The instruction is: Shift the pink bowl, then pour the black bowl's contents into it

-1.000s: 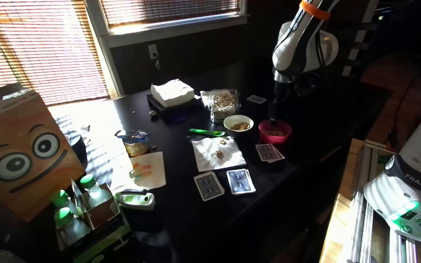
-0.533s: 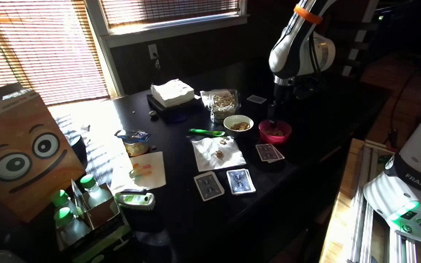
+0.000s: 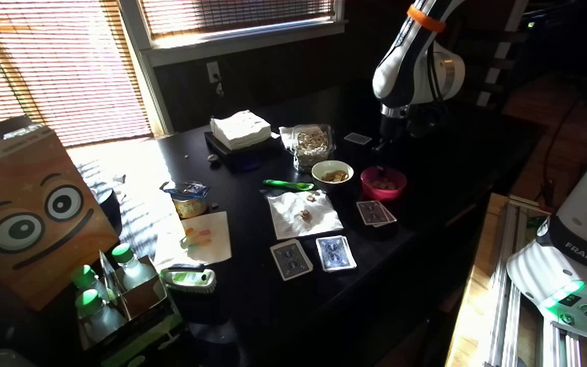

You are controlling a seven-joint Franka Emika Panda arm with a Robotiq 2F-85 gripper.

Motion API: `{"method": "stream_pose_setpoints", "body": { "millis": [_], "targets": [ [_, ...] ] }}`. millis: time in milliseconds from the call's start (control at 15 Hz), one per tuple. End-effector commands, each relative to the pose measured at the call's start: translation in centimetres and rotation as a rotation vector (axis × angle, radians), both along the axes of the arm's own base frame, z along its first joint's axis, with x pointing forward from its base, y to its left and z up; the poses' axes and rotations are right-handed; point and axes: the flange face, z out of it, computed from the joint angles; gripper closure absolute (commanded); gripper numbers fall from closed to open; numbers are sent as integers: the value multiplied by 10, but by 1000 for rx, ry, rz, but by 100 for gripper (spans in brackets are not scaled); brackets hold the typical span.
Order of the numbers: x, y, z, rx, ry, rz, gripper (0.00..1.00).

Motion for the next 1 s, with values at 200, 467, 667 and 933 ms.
{"method": "stream_pose_setpoints", "body": {
  "millis": [200,467,667,933],
  "targets": [
    [5,-4,-3,8,-21,-5,99],
    [7,-6,-3,3,-15,-9,98],
    [4,-9,4,0,-14,11,99],
    [-4,-15,11,-30,29,101,99]
  ]
}}
